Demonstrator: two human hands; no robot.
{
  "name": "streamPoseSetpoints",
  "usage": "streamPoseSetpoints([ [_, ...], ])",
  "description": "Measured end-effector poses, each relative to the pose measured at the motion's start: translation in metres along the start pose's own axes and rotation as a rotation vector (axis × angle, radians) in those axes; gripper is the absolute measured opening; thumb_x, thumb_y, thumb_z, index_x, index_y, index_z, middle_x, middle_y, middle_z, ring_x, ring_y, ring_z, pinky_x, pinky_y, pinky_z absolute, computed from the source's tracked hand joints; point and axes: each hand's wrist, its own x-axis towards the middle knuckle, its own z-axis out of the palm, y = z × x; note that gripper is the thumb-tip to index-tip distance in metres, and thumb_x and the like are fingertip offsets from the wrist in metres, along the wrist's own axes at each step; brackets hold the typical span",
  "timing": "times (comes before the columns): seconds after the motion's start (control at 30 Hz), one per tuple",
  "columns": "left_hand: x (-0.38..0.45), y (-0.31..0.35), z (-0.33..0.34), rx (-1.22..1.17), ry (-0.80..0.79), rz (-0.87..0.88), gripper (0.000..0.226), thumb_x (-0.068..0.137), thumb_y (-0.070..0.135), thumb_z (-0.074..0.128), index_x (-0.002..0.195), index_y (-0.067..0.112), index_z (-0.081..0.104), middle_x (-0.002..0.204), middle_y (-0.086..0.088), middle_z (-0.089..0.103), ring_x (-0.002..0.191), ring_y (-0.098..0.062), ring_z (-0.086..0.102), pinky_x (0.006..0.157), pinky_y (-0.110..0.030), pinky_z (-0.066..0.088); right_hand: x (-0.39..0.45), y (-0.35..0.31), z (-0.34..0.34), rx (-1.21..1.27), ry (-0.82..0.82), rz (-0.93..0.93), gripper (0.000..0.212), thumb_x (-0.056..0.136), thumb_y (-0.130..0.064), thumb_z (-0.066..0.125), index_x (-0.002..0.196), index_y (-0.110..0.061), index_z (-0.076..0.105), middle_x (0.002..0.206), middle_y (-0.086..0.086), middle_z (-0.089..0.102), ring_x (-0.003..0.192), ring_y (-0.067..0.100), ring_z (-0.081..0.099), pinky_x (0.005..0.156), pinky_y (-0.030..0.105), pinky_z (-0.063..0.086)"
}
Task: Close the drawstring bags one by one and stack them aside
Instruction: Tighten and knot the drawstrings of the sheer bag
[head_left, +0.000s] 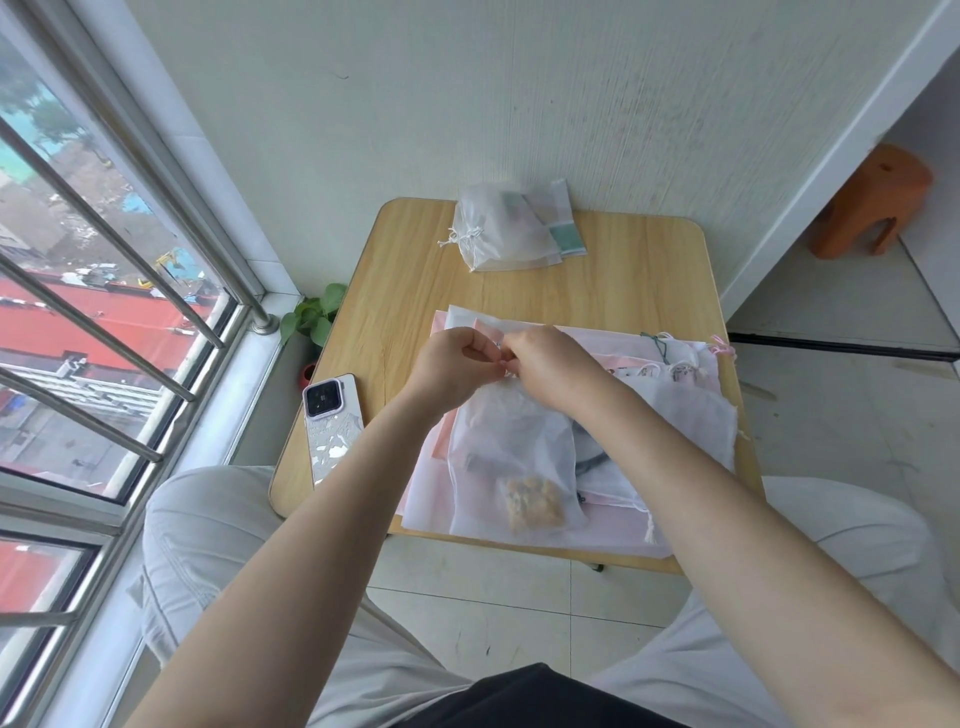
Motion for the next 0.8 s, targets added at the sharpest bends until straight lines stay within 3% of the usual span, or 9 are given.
streamPoseSetpoints([
  [0.13, 0.0, -0.001, 0.0, 0.147, 0.007, 0.125, 0.016, 0.078, 0.007, 0.072, 0.078, 0.018, 0.06, 0.077, 0.008, 0.066, 0.077, -0.012, 0.063, 0.074, -0.023, 0.05, 0.0, 0.006, -0.004, 0.276, -0.068, 0.065, 0.013, 0.098, -0.017, 0.052, 0.103, -0.011, 0.063, 0.099, 0.002, 0.059, 0.091, 0.019, 0.055, 0.073, 0.027, 0.039],
  [0.27, -0.005, -0.004, 0.001, 0.241, 0.078, 0.258, 0.013, 0.08, 0.009, 0.072, 0.08, 0.015, 0.06, 0.075, 0.014, 0.058, 0.07, -0.001, 0.053, 0.064, -0.005, 0.039, -0.003, 0.012, -0.009, 0.761, -0.244, 0.204, 0.026, 0.1, -0.015, 0.05, 0.077, -0.01, 0.06, 0.069, 0.002, 0.049, 0.062, 0.014, 0.045, 0.058, 0.024, 0.036],
  [0.4, -0.005, -0.013, 0.005, 0.317, 0.188, 0.387, 0.012, 0.078, 0.011, 0.075, 0.077, 0.019, 0.066, 0.087, 0.001, 0.064, 0.08, -0.012, 0.051, 0.07, -0.001, 0.032, -0.003, 0.021, -0.005, 1.238, -0.365, 0.358, 0.023, 0.101, -0.007, 0.048, 0.081, -0.01, 0.059, 0.068, 0.002, 0.045, 0.056, 0.01, 0.038, 0.051, 0.02, 0.031],
  [0.53, -0.007, -0.014, 0.008, 0.283, 0.183, 0.373, 0.007, 0.076, 0.021, 0.076, 0.081, 0.021, 0.072, 0.092, 0.002, 0.061, 0.079, -0.009, 0.055, 0.067, -0.004, 0.036, -0.002, 0.024, -0.004, 1.353, -0.367, 0.413, 0.019, 0.1, -0.007, 0.048, 0.084, -0.008, 0.058, 0.07, 0.003, 0.046, 0.058, 0.011, 0.039, 0.055, 0.022, 0.03],
  [0.67, -0.008, -0.015, 0.01, 0.28, 0.204, 0.358, 0.013, 0.078, 0.033, 0.079, 0.081, 0.023, 0.072, 0.083, 0.009, 0.059, 0.07, -0.001, 0.052, 0.063, -0.008, 0.037, -0.003, 0.024, -0.004, 1.363, -0.322, 0.408, 0.016, 0.097, -0.005, 0.054, 0.084, -0.005, 0.063, 0.069, 0.004, 0.05, 0.058, 0.011, 0.042, 0.056, 0.022, 0.033],
  [0.8, -0.004, -0.015, 0.01, 0.291, 0.224, 0.308, 0.01, 0.083, 0.028, 0.074, 0.08, 0.019, 0.071, 0.082, 0.006, 0.062, 0.068, -0.001, 0.052, 0.063, -0.014, 0.038, -0.004, 0.026, -0.007, 1.368, -0.246, 0.355, 0.004, 0.089, 0.0, 0.065, 0.092, -0.002, 0.067, 0.072, 0.005, 0.062, 0.06, 0.011, 0.053, 0.059, 0.021, 0.046],
])
